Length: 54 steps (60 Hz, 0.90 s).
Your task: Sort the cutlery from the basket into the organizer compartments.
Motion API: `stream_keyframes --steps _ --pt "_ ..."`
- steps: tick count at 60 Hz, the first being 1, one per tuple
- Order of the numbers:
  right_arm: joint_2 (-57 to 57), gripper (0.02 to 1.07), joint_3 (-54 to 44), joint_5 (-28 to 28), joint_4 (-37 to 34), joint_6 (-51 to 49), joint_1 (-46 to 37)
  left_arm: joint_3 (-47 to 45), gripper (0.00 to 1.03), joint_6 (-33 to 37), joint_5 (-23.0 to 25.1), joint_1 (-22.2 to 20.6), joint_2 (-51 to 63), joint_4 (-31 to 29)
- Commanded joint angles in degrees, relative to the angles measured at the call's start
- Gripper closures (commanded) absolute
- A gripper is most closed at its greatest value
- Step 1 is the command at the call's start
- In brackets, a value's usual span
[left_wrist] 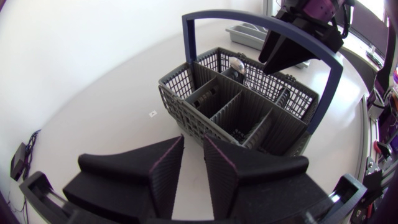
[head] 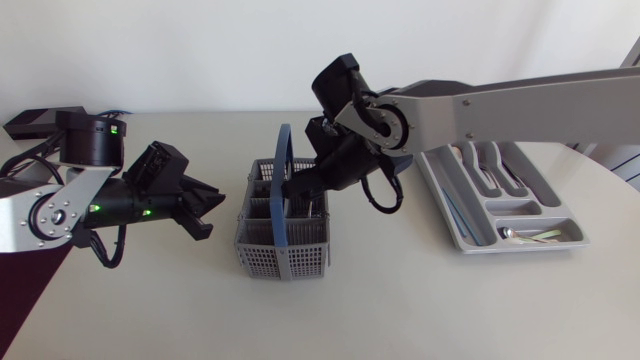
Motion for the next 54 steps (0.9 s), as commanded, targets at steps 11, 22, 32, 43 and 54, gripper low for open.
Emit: stream_keyframes --steps 11,22,32,43,54 --pt "2.24 0.50 0.90 -8.54 2.71 -9.36 -6.01 -2.40 0.78 2.08 0.71 1.45 -0.22 1.23" --pt "2.51 0.48 2.40 -16.10 2.09 -17.79 -10.66 -4.34 0.78 4.46 5.10 2.42 -3.91 -0.26" --pt "4.09 0.48 4.86 -21.02 -3.18 -29.75 -11.54 -6.62 0.78 6.92 7.65 1.63 -7.34 -3.16" --pt "6.81 0.37 6.97 -23.39 -5.73 -37.13 -11.54 -9.26 0.78 7.71 7.65 -1.01 -10.24 -3.69" --pt "9.19 0.37 9.69 -24.71 -5.20 -35.20 -12.69 -11.28 0.78 8.50 7.56 -2.59 -10.94 -3.34"
